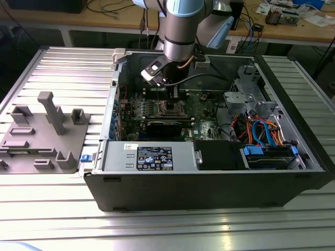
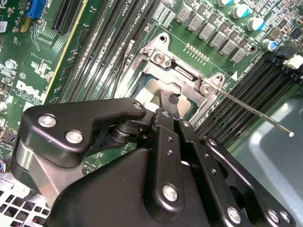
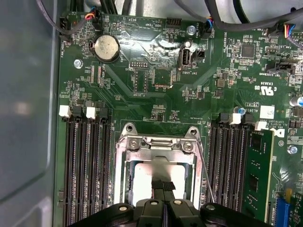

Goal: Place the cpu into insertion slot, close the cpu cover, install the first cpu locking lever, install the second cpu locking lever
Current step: 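Close the cpu cover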

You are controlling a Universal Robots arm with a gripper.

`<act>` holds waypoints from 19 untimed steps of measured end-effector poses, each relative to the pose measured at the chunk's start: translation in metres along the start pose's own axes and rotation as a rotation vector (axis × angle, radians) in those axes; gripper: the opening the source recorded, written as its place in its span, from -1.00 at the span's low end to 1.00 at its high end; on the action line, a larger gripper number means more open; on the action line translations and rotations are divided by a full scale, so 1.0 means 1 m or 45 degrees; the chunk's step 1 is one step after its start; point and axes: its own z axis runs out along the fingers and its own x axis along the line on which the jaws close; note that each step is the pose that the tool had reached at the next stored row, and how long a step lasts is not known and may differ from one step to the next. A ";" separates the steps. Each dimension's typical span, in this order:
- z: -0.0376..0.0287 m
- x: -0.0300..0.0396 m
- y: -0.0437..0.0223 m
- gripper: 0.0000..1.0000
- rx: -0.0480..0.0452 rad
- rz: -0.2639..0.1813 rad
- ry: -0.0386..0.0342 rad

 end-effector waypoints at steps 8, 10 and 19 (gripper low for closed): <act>-0.0054 -0.0004 0.0040 -0.79 0.001 0.000 -0.0008; -0.0055 -0.0005 0.0053 -0.79 0.001 0.000 -0.0005; -0.0116 -0.0008 0.0056 -0.79 0.001 0.000 -0.0002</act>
